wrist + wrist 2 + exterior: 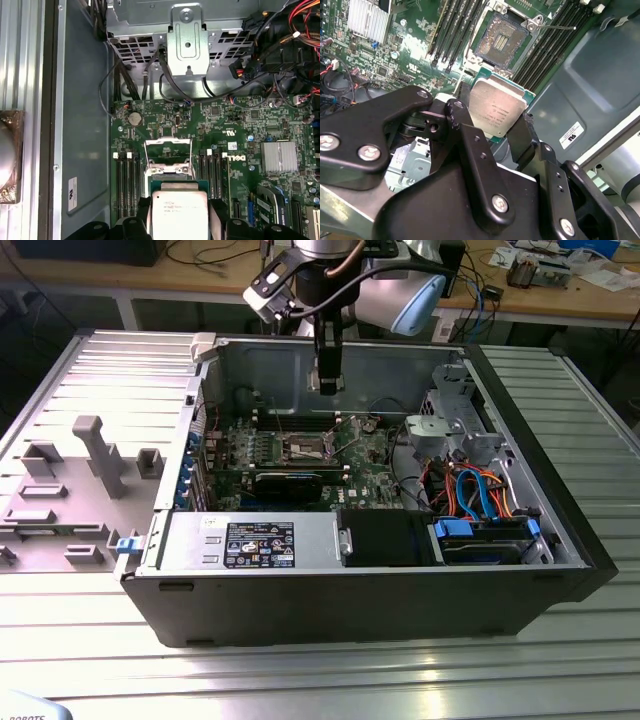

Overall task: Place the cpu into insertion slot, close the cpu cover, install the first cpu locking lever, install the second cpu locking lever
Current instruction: 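Place the cpu into insertion slot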

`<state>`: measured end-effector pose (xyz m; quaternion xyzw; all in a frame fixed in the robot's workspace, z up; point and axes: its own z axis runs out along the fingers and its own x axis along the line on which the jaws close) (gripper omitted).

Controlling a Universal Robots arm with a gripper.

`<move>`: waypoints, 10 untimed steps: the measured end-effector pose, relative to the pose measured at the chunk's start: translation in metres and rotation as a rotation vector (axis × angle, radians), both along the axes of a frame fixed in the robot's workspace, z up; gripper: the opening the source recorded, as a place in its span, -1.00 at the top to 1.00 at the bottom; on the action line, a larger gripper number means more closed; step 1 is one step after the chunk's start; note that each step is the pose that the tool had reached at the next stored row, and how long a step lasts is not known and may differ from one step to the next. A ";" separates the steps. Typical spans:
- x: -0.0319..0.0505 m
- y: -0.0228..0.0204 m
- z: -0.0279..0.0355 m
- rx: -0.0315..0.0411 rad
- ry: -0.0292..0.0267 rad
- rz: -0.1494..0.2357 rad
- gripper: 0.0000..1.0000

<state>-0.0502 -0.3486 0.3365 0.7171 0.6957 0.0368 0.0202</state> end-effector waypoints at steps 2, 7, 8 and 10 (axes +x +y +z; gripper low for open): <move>0.0000 0.0000 -0.0001 0.0002 -0.0002 0.000 -0.08; 0.0000 0.0001 -0.0017 0.0003 -0.0002 0.000 -0.08; 0.0000 0.0000 -0.0021 0.0003 -0.0002 0.000 -0.08; 0.0000 0.0000 -0.0047 0.0002 0.0006 0.000 -0.08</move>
